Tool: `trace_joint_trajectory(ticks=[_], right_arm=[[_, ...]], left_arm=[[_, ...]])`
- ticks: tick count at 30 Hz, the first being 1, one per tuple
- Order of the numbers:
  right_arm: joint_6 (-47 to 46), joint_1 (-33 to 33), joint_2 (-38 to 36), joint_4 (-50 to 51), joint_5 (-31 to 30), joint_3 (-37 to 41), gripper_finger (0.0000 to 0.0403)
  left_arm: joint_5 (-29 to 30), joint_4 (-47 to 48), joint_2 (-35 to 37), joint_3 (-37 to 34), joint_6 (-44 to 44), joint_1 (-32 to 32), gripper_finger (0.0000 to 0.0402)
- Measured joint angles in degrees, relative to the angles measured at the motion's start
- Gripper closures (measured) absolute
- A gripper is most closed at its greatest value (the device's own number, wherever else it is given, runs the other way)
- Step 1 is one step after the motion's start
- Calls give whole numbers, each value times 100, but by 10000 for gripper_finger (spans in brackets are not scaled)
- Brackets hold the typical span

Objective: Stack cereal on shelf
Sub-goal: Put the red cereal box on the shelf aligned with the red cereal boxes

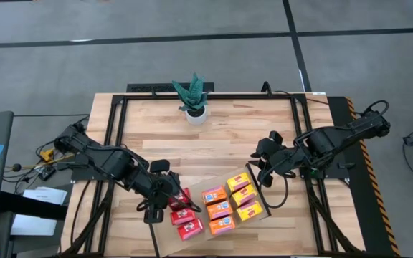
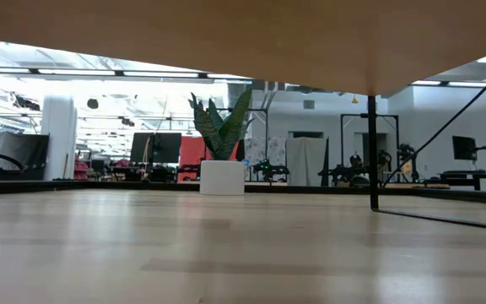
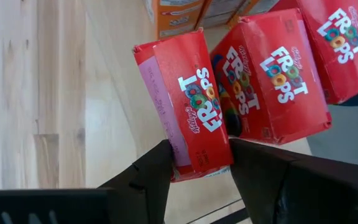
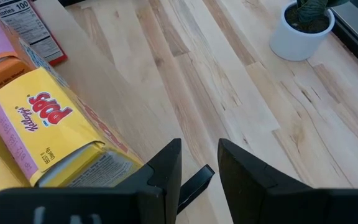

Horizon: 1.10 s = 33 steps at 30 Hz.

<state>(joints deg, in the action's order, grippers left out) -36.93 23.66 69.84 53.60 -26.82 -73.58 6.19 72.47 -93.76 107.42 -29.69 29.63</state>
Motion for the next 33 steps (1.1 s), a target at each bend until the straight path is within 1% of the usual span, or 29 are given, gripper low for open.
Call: trace_joint_trajectory(ticks=[3, 10, 14, 18, 23, 26, 30, 33], right_arm=[[-2, 0, 0, 0, 1, -2, 274], [-11, 0, 0, 0, 0, -1, 274], [-13, 0, 0, 0, 1, -2, 274], [-13, -1, 0, -1, 1, -2, 274], [-13, 0, 0, 0, 1, -2, 274], [-13, 0, 0, -1, 1, -2, 274], [-13, 0, 0, -2, 1, -2, 274], [-13, -1, 0, -2, 1, -2, 274]], left_arm=[[-51, -2, 0, 0, 1, 0, 248], [30, -2, 0, 0, -38, 0, 200], [58, -1, 0, 0, -97, -24, 184], [-29, 0, 0, 0, -216, -76, 180], [-409, 4, 30, 0, -448, -165, 180], [-502, 112, 52, 110, -558, -210, 180], [-456, 299, 52, 382, -633, -210, 180], [-90, 783, 51, 622, -721, -175, 180]])
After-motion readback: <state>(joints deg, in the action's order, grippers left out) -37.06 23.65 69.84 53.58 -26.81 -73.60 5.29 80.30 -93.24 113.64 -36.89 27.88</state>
